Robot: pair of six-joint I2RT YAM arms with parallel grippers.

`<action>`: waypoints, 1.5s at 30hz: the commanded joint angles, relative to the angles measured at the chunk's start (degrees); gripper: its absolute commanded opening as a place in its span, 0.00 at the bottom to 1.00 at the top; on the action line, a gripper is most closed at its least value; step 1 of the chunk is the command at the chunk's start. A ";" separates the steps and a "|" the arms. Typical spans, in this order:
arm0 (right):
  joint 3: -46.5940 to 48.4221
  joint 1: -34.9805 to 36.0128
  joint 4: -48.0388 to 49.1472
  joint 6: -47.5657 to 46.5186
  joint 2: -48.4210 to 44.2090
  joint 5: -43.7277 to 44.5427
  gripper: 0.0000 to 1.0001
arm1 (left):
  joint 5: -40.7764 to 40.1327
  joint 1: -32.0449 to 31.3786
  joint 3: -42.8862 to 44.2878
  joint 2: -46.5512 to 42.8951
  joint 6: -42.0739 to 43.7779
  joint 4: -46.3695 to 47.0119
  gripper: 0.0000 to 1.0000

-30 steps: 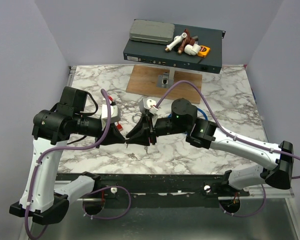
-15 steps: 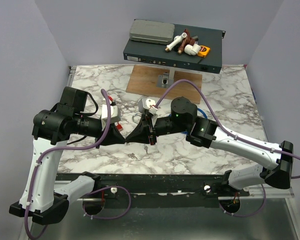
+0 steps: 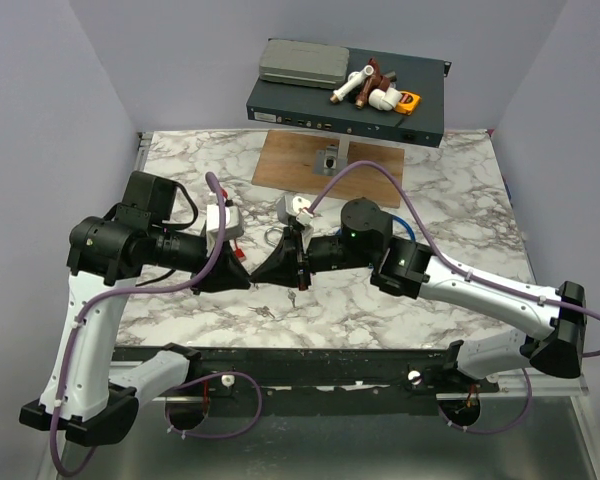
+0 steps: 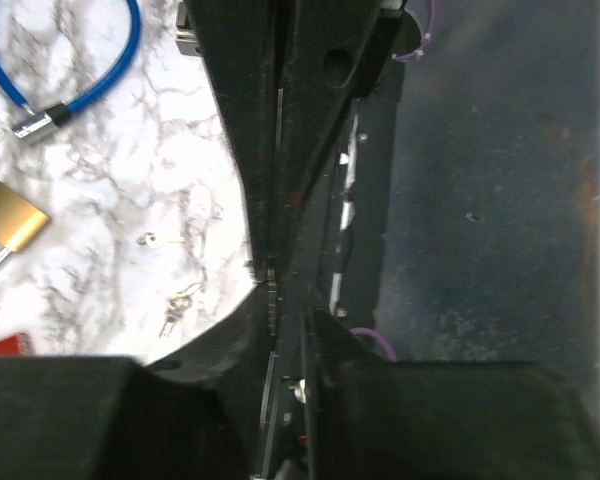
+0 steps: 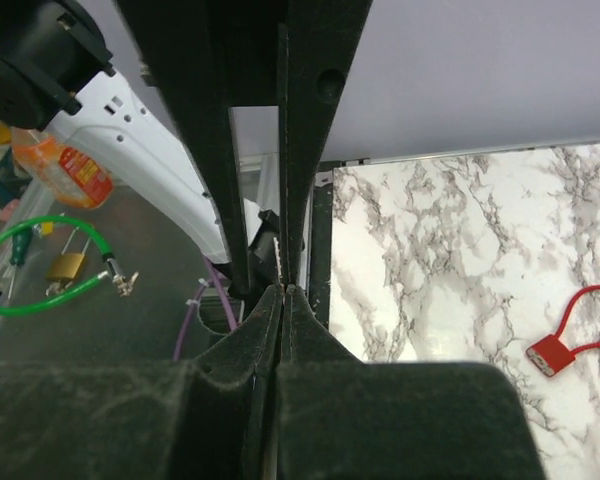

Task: Unlock with the key
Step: Pick up the key from the center of the board, then pick up the lock from the center of the board.

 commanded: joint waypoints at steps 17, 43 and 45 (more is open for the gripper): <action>-15.47 -2.88 7.92 11.82 -10.23 7.45 0.01 | -13.49 5.33 2.38 6.99 -2.50 6.68 0.80; -32.49 -10.45 12.81 22.54 -17.74 24.97 0.01 | -32.69 15.17 -28.36 31.13 55.17 53.20 0.81; -33.09 -11.18 12.73 22.72 -18.50 25.49 0.01 | -32.73 15.20 -28.01 32.83 57.84 53.16 0.82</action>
